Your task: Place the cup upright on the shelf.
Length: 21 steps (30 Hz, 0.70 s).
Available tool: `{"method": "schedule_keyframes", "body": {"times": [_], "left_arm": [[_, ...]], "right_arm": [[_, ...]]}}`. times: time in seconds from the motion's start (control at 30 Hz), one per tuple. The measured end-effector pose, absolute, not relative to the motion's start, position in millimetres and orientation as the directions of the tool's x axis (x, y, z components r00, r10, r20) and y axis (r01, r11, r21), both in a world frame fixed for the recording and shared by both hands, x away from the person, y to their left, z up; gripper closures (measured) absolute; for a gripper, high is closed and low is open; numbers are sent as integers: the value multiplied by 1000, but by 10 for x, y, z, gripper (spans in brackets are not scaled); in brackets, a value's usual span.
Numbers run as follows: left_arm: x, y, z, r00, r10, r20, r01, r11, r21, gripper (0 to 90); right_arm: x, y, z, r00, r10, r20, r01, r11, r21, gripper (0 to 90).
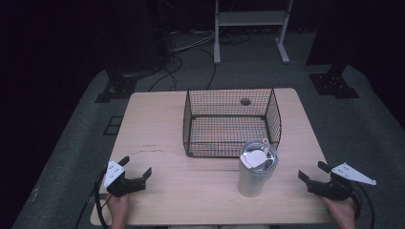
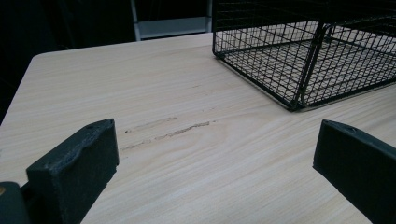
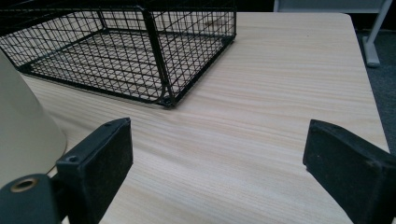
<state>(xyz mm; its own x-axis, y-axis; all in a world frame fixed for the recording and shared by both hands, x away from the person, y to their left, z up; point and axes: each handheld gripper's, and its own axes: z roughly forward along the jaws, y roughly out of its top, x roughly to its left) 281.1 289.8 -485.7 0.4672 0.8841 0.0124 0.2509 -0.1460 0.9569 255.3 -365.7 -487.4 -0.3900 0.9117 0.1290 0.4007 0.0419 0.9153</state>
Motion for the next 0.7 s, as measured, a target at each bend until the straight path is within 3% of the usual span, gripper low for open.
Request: {"method": "schedule_keyframes", "body": {"times": [0.7], "left_arm": [[2803, 2891, -4858, 470, 883, 23, 246, -156, 957, 0]], "right_arm": [[2474, -3431, -4624, -555, 830, 46, 328, 168, 930, 79]]}}
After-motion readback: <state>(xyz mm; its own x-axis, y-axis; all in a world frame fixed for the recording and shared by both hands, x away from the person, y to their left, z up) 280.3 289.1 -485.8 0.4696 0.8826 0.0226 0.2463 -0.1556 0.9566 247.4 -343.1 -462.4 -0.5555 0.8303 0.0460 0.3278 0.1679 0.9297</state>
